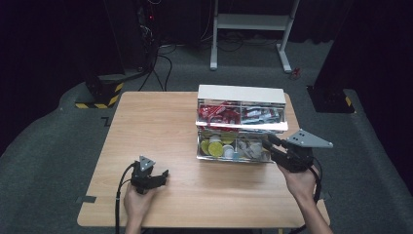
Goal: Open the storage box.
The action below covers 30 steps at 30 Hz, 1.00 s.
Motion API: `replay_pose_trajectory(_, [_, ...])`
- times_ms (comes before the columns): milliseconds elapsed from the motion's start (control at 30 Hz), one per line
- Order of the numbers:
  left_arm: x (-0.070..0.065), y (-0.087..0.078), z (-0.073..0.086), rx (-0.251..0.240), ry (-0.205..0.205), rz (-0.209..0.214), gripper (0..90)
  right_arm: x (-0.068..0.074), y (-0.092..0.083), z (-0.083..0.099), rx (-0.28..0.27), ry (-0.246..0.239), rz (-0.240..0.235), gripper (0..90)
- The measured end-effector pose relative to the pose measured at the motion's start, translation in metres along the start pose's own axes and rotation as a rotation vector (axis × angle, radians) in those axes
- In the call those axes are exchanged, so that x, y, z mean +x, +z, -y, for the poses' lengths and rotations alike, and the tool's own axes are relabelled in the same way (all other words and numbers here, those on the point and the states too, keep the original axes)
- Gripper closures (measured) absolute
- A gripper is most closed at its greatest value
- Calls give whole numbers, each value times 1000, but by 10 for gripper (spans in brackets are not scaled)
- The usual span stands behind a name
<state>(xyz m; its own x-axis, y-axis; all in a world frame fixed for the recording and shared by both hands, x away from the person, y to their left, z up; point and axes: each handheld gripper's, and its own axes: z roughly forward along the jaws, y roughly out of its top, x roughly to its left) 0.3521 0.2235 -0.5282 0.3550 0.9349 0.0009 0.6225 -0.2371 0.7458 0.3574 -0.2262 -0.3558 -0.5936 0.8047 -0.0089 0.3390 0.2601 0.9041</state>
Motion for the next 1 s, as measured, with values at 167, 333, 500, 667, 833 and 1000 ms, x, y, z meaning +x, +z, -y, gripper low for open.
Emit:
replay_pose_trajectory(167, [0,0,0,-1,-1,0,238,-2,3,-4,1,11,4,678])
replay_pose_trajectory(333, [0,0,0,0,0,0,238,-1,7,-7,14,7,12,675])
replay_pose_trajectory(500, [0,0,0,-1,0,1,238,-1,9,-11,12,8,18,674])
replay_pose_trajectory(667, [0,0,0,0,1,1,238,-3,12,-15,17,12,25,675])
replay_pose_trajectory(833, [0,0,0,1,1,1,238,-5,15,-16,18,19,24,676])
replay_pose_trajectory(1000, [-1,-1,1,-3,-3,-6,240,-5,16,-20,6,14,17,666])
